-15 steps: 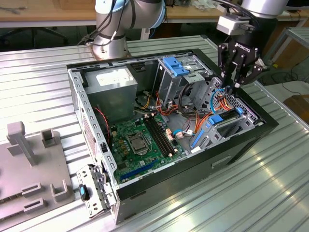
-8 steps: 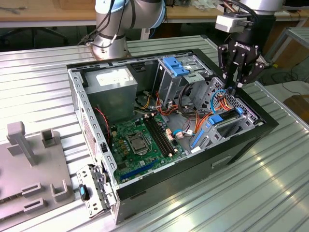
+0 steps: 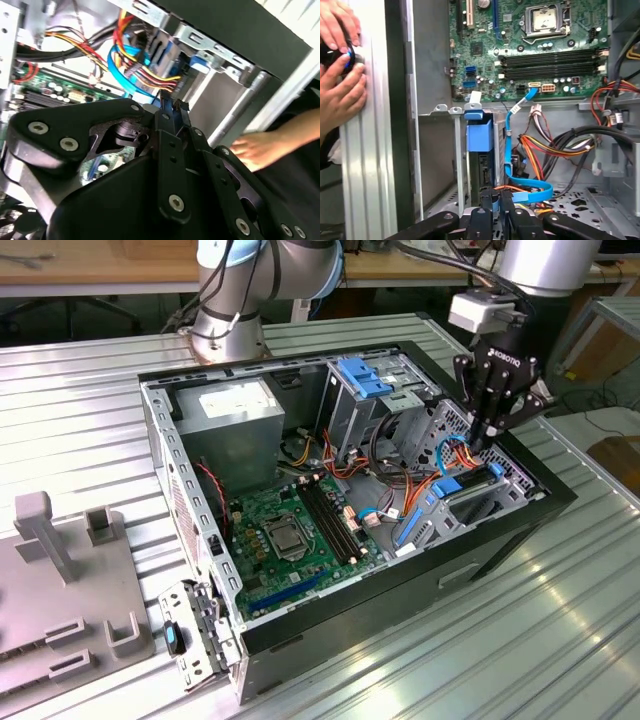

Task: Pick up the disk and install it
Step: 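Insert the second disk wire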

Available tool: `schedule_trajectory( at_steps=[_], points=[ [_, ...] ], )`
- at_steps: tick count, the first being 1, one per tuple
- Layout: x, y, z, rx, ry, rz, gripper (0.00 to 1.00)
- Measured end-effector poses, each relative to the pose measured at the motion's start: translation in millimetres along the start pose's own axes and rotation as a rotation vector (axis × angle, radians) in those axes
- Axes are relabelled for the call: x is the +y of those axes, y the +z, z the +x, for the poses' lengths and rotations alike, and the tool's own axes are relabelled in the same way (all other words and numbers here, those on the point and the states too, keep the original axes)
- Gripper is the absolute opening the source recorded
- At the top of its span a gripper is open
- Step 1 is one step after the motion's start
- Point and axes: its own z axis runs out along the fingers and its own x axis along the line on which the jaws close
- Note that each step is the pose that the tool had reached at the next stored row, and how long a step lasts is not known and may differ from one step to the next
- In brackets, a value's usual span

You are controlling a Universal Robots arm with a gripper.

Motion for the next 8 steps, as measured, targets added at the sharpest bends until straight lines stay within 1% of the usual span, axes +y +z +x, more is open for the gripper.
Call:
schedule_trajectory(
  at_steps=[1,2,3,5,8],
  points=[
    [0.8,0.2,0.8,-0.0174,0.001,-0.0006,0.20],
    [1.6,0.5,1.8,-0.0328,0.001,-0.0011,0.20],
    [2.5,0.7,3.3,-0.0415,0.002,-0.0014,0.20],
    [4.7,1.4,7.1,-0.0480,0.002,-0.0017,0.20],
    [7.7,3.0,15.1,-0.0486,0.002,-0.0016,0.20]
  ],
)
